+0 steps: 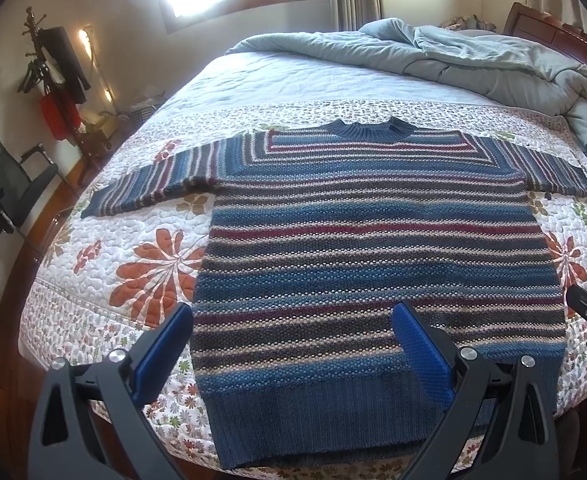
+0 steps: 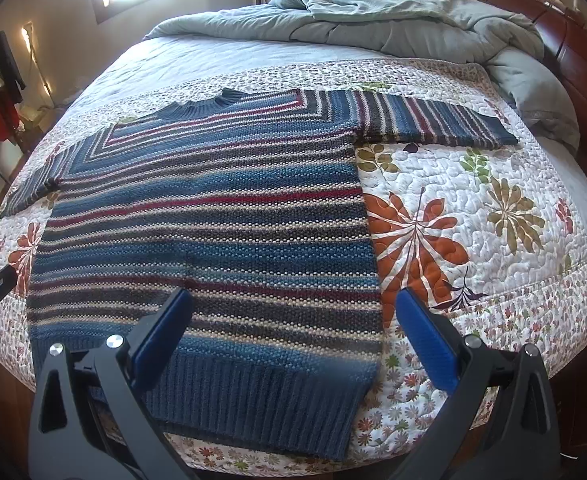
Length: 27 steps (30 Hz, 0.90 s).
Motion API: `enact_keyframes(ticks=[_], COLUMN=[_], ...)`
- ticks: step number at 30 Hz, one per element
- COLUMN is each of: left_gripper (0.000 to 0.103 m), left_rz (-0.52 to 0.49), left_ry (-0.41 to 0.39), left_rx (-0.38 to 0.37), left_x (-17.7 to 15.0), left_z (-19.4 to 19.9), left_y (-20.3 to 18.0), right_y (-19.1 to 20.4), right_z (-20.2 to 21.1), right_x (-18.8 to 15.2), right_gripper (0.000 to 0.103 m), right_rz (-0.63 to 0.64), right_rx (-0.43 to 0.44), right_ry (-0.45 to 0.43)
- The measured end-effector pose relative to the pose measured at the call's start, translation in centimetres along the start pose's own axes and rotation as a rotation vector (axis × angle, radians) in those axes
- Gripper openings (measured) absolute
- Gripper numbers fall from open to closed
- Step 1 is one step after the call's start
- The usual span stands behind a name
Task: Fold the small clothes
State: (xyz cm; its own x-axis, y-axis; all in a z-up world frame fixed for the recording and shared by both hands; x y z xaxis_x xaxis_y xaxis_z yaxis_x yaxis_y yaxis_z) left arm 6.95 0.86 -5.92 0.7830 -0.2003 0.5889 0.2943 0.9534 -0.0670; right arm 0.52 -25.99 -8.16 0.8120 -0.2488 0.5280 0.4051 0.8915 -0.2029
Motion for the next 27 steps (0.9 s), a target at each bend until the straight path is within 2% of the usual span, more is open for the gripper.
enact_keyframes(ticks=[9, 15, 19, 24, 27], left_gripper=[0.099, 0.099, 0.099, 0.099, 0.099], left_rz=[-0.001, 0.018, 0.019, -0.021, -0.05], left_ry=[0.001, 0.051, 0.091, 0.126, 0.143], left_rx=[0.002, 0.007, 0.002, -0.017, -0.043], left_x=[0.0, 0.7, 3.3, 8.5, 11.9], left_z=[-0.1, -2.9, -6.2, -11.6, -15.3], left_y=[0.1, 0.5, -0.9, -6.2, -10.7], right_y=[0.0, -1.2, -6.1, -17.3, -23.7], right_z=[-0.3, -2.8, -6.7, -12.8, -17.0], right_x=[0.0, 0.7, 3.3, 9.6, 13.6], right_gripper=[0.101, 0.101, 0.1, 0.1, 0.1], right_rz=[0.0, 0.029, 0.013, -0.109, -0.156], right_rx=[0.0, -0.012, -0.063, -0.206, -0.273], right_ry=[0.002, 0.03, 0.094, 0.16, 0.205])
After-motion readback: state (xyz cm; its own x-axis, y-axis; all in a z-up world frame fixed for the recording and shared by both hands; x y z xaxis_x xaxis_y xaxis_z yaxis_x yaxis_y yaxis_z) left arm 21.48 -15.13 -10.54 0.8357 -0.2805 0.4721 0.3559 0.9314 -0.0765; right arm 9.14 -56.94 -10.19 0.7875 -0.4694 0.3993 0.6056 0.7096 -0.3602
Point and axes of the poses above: each gripper's, at about its wrist camera, not at the fingertips, and z roughly against the way its jaws point, y to its left, x to its top, the point moved 8 cm from there along -z, roughly the way its jaws point, and after that the axes turned 14 degrees about -x, right-handed, at the moved point
